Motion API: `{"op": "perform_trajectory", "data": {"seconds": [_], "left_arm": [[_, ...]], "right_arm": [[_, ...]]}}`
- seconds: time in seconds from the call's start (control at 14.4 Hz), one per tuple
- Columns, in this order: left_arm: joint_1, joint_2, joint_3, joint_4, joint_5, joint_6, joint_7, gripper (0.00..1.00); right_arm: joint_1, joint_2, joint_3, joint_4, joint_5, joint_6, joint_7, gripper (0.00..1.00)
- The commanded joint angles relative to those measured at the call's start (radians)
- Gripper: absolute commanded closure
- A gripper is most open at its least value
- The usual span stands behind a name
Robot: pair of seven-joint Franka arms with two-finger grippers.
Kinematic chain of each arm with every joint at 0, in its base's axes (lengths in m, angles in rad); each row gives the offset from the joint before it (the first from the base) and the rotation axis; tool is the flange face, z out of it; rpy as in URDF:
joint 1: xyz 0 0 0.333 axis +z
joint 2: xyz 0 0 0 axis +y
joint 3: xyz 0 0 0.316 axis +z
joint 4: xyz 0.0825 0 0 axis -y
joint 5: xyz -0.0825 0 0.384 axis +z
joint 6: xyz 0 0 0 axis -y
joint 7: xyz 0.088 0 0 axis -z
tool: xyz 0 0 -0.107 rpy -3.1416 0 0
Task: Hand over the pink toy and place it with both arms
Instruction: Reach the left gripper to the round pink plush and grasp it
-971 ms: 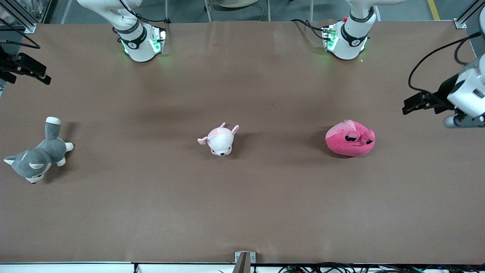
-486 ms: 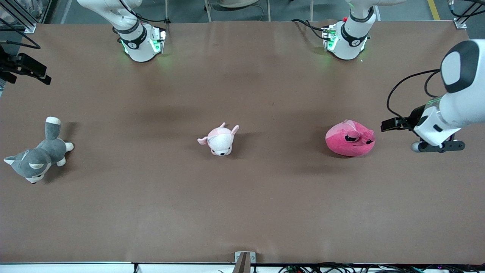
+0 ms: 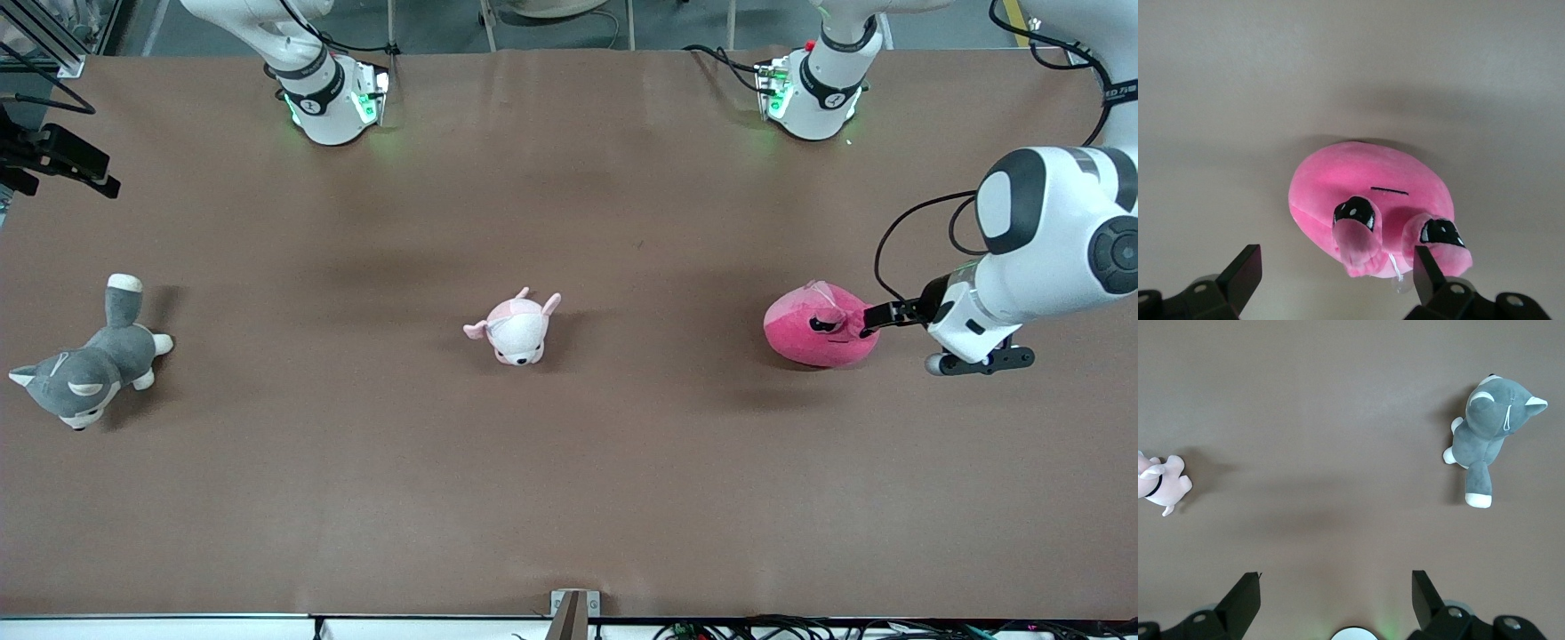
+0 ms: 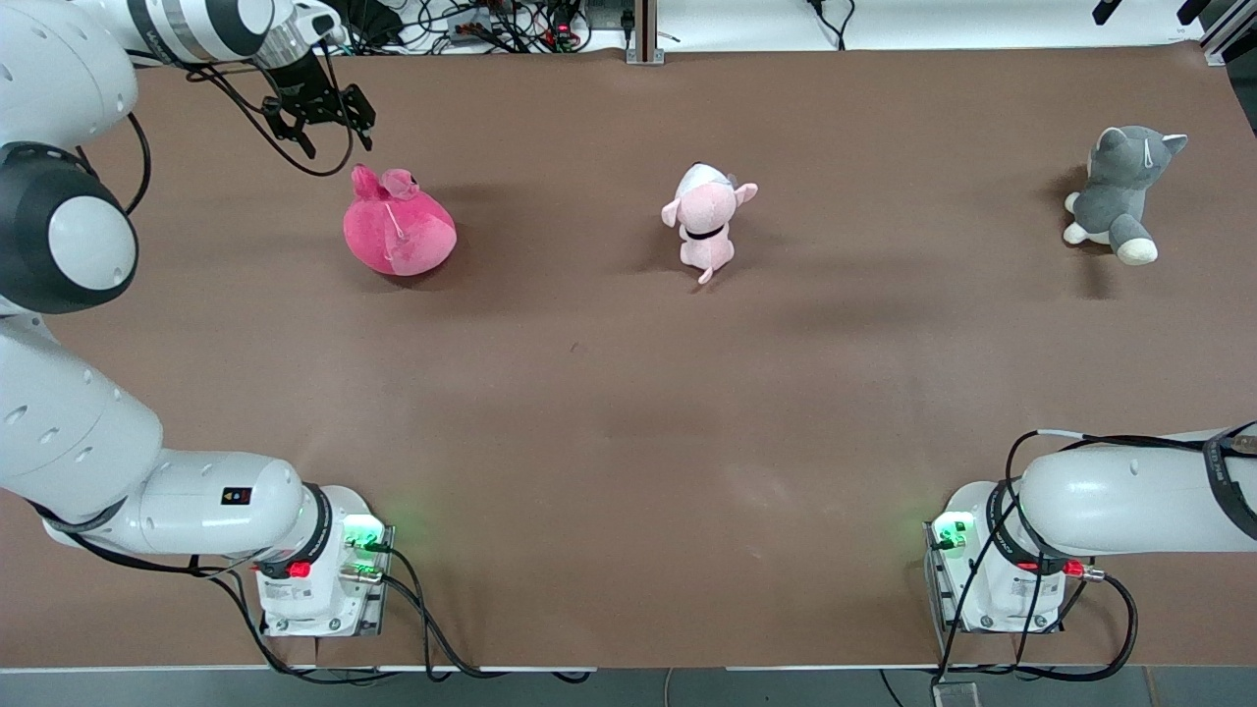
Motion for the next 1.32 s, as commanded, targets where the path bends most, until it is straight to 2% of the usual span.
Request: {"op": "perform_trajectory", "data": {"seconds": [0.0, 0.14, 0.49, 0.83, 1.11, 1.25], "left_arm": [[-0.008, 0.000, 0.000, -0.032, -0.012, 0.035, -0.014, 0.01], [-0.008, 0.003, -0.001, -0.050, -0.012, 0.050, -0.014, 0.03], [-0.011, 0.028, -0.003, -0.060, -0.012, 0.086, -0.014, 0.17], [-0.015, 0.049, -0.005, -0.071, -0.012, 0.112, -0.016, 0.51], [-0.014, 0.046, -0.034, -0.069, -0.012, 0.110, -0.087, 0.81], [-0.012, 0.039, -0.046, -0.063, -0.012, 0.100, -0.137, 0.87]], "right_arm": [[-0.002, -0.017, -0.001, -0.003, 0.004, 0.006, -0.004, 0.00], [-0.004, -0.015, -0.001, -0.001, 0.002, 0.009, -0.004, 0.00], [-0.011, 0.008, -0.008, -0.003, 0.001, 0.021, 0.003, 0.00], [-0.051, 0.078, -0.008, -0.003, 0.004, 0.089, -0.007, 0.00], [-0.062, 0.198, -0.008, 0.002, -0.001, 0.121, -0.007, 0.00], [-0.051, 0.196, -0.008, 0.002, -0.003, 0.121, 0.016, 0.00]]}}
